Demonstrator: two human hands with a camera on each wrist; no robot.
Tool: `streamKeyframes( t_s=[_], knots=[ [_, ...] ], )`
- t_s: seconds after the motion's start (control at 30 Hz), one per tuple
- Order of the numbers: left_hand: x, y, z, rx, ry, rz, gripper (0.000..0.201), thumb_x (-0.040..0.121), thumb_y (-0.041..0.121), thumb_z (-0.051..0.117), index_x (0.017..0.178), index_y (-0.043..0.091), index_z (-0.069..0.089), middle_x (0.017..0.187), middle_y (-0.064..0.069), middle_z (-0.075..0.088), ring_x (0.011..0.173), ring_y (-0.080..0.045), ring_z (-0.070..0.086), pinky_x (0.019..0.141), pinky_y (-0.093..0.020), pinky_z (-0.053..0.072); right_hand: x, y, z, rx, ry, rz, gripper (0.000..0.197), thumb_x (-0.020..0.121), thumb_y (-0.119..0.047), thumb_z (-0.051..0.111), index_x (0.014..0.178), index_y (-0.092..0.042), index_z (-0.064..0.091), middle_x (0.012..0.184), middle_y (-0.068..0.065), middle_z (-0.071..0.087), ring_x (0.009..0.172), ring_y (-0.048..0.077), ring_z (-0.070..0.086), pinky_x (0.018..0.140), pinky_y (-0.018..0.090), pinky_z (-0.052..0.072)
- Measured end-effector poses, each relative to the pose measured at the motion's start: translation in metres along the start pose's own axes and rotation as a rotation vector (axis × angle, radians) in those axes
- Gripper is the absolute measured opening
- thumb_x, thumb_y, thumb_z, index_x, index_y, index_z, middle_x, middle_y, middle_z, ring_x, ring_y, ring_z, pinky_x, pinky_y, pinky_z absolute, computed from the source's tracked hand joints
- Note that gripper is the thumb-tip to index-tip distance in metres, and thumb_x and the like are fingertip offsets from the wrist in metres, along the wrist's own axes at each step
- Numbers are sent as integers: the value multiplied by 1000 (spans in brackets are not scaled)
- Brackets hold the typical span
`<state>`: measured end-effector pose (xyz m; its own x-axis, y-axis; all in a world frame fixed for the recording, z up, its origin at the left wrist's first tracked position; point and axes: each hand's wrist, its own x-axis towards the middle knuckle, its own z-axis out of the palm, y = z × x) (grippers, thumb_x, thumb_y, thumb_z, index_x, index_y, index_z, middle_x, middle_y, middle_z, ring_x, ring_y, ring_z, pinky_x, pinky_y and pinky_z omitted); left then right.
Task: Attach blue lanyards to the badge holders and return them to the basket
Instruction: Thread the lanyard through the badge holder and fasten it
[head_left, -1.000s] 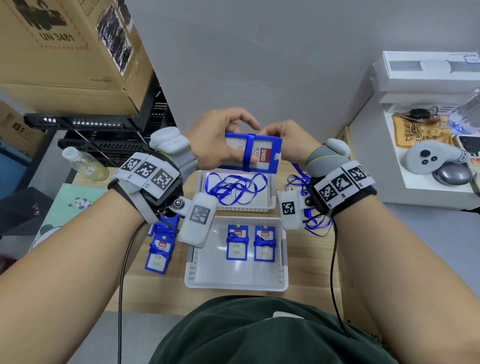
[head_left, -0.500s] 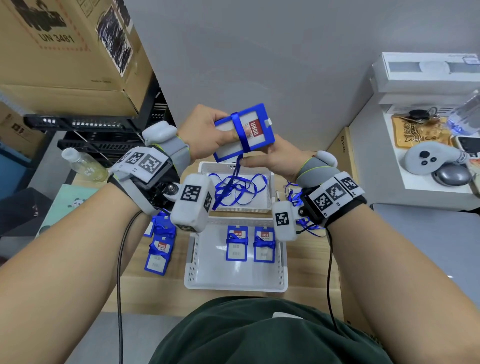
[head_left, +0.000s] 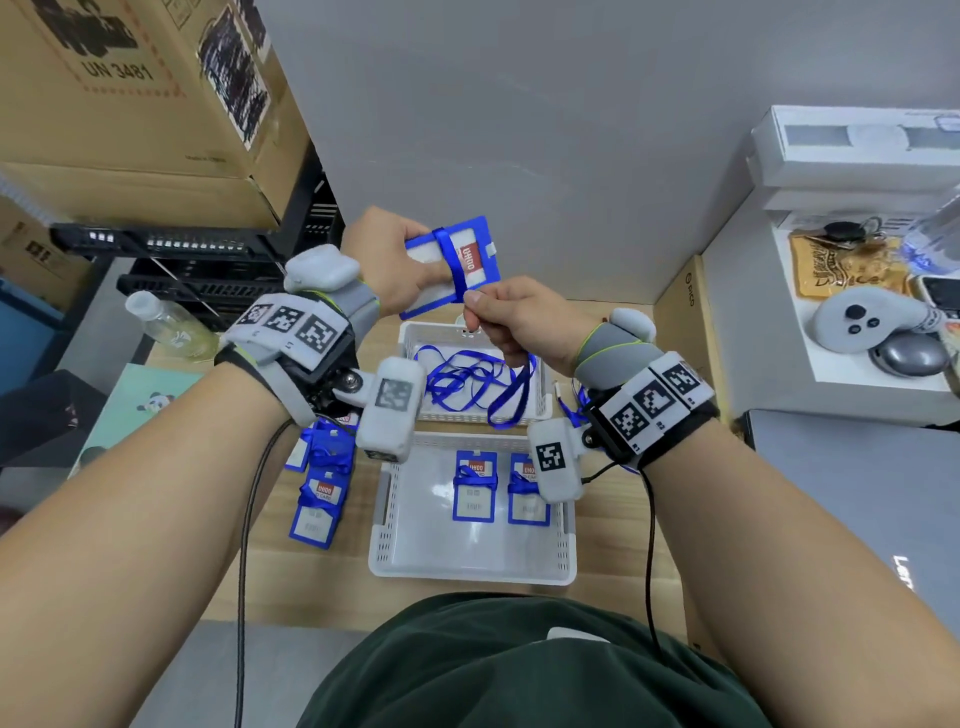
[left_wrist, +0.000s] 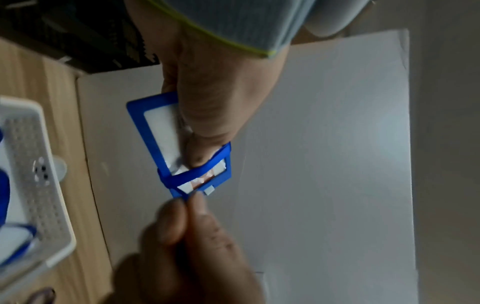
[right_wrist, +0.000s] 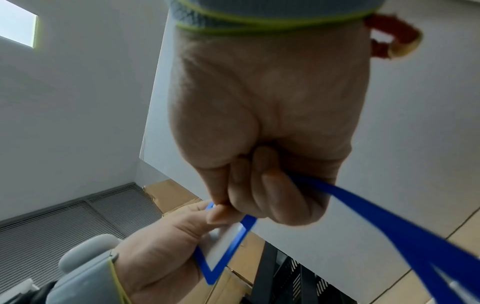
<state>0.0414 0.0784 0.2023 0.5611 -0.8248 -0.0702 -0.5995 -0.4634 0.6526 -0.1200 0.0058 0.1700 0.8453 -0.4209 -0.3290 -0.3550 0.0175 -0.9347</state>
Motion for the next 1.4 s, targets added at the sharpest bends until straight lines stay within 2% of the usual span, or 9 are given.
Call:
streamKeyframes(
  t_s=[0.27,0.53,0.77,0.87,0.97,1.13,1.23,1.33,1.4],
  knots=[
    [-11,1,4,427,-225,202,29,66,37,80,87,17,76,70,-11,68,70,-32,63,62,-34,52,-5,-15,-16,-147,101,-87,32,96,-33,59,82,-4,63,53,-1,36,47,14,26,45,24,25],
    [-20,8,7,261,-326,273,60,52,35,90,93,25,47,75,9,61,71,-20,57,62,-30,45,2,-14,-32,-466,308,-100,22,85,-32,74,82,-11,67,60,-5,55,54,7,44,59,27,39],
    [-30,18,2,149,-357,348,69,53,31,91,93,23,35,72,-3,64,69,-29,61,60,-41,50,-2,-16,-38,-454,294,-126,17,89,-31,69,82,-16,70,63,-5,60,55,1,48,59,21,40],
    [-34,22,-1,20,-366,368,60,59,27,88,101,29,45,65,-3,66,59,-21,58,56,-32,49,-2,-12,-39,-382,294,-112,22,94,-28,64,73,-21,66,54,-9,47,44,1,37,47,12,30],
    [-34,27,-1,-98,-338,392,49,64,24,86,107,33,62,62,-9,61,53,-14,44,56,-26,40,0,2,-41,-312,285,-48,25,94,-28,63,77,-10,69,62,0,54,58,10,41,55,24,34],
    [-31,30,-3,-226,-235,287,23,71,21,84,93,23,76,79,-3,73,65,-3,56,63,-24,50,5,24,-37,-438,227,60,24,91,-3,55,68,-11,56,60,5,56,52,17,51,54,28,44],
    [-28,29,-2,-205,-159,204,20,74,31,81,81,14,75,73,-18,67,60,-10,49,55,-35,46,6,29,-29,-395,214,104,15,93,-19,54,84,-14,65,83,5,68,71,20,63,68,39,54],
    [-24,26,-1,-222,-123,130,29,74,38,80,85,11,76,82,-24,68,62,-15,51,59,-39,51,0,25,-26,-314,278,36,18,97,-19,54,81,-26,59,81,-7,62,74,10,55,76,34,48],
    [-22,25,-2,-232,-123,98,29,75,36,80,86,11,75,85,-23,69,65,-16,55,65,-41,54,-3,20,-25,-207,241,-27,7,95,-16,58,91,-14,64,85,-2,64,80,13,57,82,34,47]
  ],
)
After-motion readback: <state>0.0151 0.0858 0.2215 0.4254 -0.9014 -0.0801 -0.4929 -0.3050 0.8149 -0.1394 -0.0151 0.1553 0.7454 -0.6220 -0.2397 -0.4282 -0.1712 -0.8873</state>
